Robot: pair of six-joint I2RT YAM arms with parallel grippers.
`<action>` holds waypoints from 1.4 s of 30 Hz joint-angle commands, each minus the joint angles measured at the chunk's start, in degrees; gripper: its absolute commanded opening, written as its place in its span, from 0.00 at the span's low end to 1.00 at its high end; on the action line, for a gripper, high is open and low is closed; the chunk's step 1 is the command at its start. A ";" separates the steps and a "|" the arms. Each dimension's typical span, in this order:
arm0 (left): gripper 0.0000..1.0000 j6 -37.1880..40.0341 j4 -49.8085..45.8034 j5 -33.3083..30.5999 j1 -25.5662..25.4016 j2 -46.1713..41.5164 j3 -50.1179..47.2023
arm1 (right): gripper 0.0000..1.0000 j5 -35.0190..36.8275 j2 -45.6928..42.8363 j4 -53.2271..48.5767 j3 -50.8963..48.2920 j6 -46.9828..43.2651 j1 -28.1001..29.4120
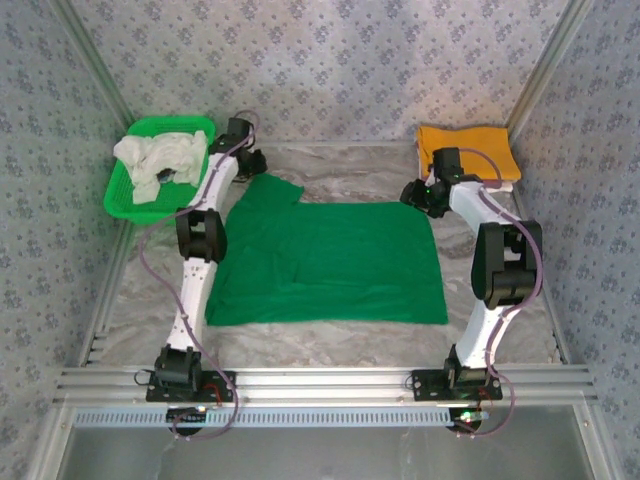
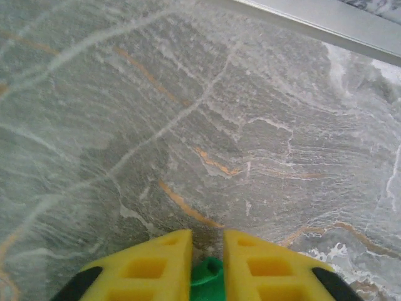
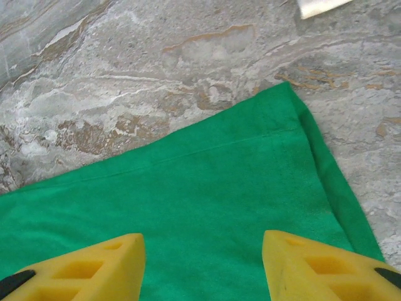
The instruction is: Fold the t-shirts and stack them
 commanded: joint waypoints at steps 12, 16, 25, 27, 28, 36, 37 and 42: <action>0.00 5.40 1.48 3.78 -1.92 -11.73 -8.09 | 0.56 10.15 13.71 -17.28 19.12 -3.50 -1.99; 0.00 5.48 5.71 4.35 -1.99 -17.27 -15.65 | 0.57 10.89 19.64 -20.72 26.04 -5.00 -1.39; 0.00 6.19 11.48 3.68 -1.91 -25.77 -27.81 | 0.55 10.54 28.81 -25.72 37.49 -7.60 0.33; 0.00 6.61 11.95 3.05 -1.91 -26.91 -29.72 | 0.54 10.58 29.59 -25.75 38.14 -7.58 0.56; 0.00 6.72 12.34 2.87 -1.86 -27.25 -30.49 | 0.52 10.34 29.94 -25.82 38.36 -7.72 0.68; 0.00 7.30 12.11 2.35 -1.41 -27.29 -32.43 | 0.34 9.49 32.43 -27.38 39.99 -8.18 0.86; 0.00 7.42 12.20 2.20 -1.38 -27.32 -32.56 | 0.34 9.83 32.30 -27.41 39.87 -8.19 0.89; 0.00 7.59 12.69 2.03 -1.29 -26.83 -32.53 | 0.22 10.32 33.11 -27.06 40.56 -8.43 0.79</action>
